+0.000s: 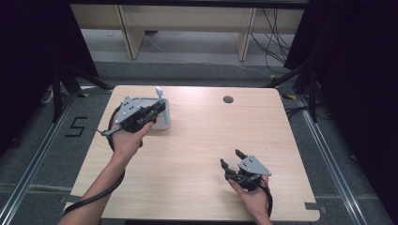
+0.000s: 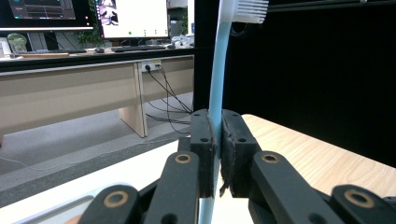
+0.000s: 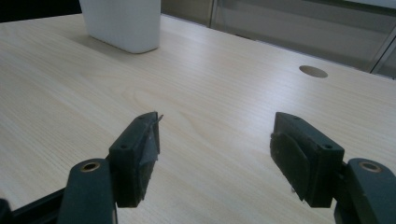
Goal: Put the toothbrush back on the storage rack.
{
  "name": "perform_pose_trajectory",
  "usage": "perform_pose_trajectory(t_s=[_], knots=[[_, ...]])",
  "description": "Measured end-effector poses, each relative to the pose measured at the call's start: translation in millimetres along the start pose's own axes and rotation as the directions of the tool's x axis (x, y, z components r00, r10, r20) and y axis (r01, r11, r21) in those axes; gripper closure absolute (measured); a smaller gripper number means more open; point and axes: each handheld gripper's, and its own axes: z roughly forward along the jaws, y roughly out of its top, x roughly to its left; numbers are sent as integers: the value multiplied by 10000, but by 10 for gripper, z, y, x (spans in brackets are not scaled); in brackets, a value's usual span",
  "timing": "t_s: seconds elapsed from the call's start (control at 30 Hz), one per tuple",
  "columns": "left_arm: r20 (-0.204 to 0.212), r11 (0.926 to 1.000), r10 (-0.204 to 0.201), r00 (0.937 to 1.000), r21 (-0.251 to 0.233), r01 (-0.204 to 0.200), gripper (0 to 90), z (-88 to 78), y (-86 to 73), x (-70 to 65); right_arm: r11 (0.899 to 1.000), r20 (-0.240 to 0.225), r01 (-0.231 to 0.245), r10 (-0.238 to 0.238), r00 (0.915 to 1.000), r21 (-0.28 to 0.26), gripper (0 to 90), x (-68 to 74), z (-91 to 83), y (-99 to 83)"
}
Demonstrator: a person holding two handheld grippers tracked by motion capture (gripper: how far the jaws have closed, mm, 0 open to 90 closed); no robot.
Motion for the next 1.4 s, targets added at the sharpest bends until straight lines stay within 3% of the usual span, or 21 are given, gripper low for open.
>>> perform_pose_trajectory(t_s=[0.13,0.23,0.37,0.4,0.43,0.5,0.57,0.67,0.77,0.83,0.93,0.97,1.0,1.2,1.4], knots=[[-56,10000,-13,10000,-24,13,837,15,36,26,9999,-12,-130,130,9999,49,337,6,-5,-2],[-80,10000,6,10000,-47,-7,837,29,51,32,9998,16,196,-196,9998,-38,338,-6,-1,-1],[-114,10000,-50,9999,-10,50,837,65,49,58,9998,-217,-136,140,9997,149,338,24,-4,4],[-120,10000,-70,9999,-12,69,837,73,50,65,9998,-109,185,-184,9998,32,338,4,-5,8],[-137,10000,-88,9999,-26,87,837,82,51,70,10000,-35,16,-16,10000,34,338,9,-11,8],[-139,10000,-86,9999,9,86,837,89,52,76,9999,26,160,-160,9999,-8,338,-4,-17,12],[-193,9999,-98,9998,39,99,837,108,59,98,9998,-57,-157,158,9999,120,338,9,-23,12],[-195,10000,-93,9998,20,94,837,118,76,121,9997,88,221,-220,9997,-106,338,-20,-19,14],[-222,10000,-89,9997,19,90,837,120,90,143,9997,24,232,-232,9997,-11,338,-22,-23,19],[-274,10000,-85,9996,12,86,837,120,102,170,9995,-43,-263,264,9996,176,338,20,-30,18],[-344,10000,-70,9994,0,70,837,128,118,199,9996,38,274,-273,9996,-78,338,-13,-11,23],[-369,9999,-114,9993,-47,113,837,134,123,207,9997,-24,249,-249,9997,-55,338,-11,-11,22],[-396,9999,-95,9992,-39,93,837,137,128,218,9997,-159,-207,209,9997,125,338,18,-16,19],[-509,10000,-77,9987,-11,76,837,180,126,264,9999,-2,132,-132,9999,-66,338,2,-11,24],[-652,10000,-72,9978,55,76,836,223,116,311,9999,-25,-106,106,9999,39,338,25,-21,25]])
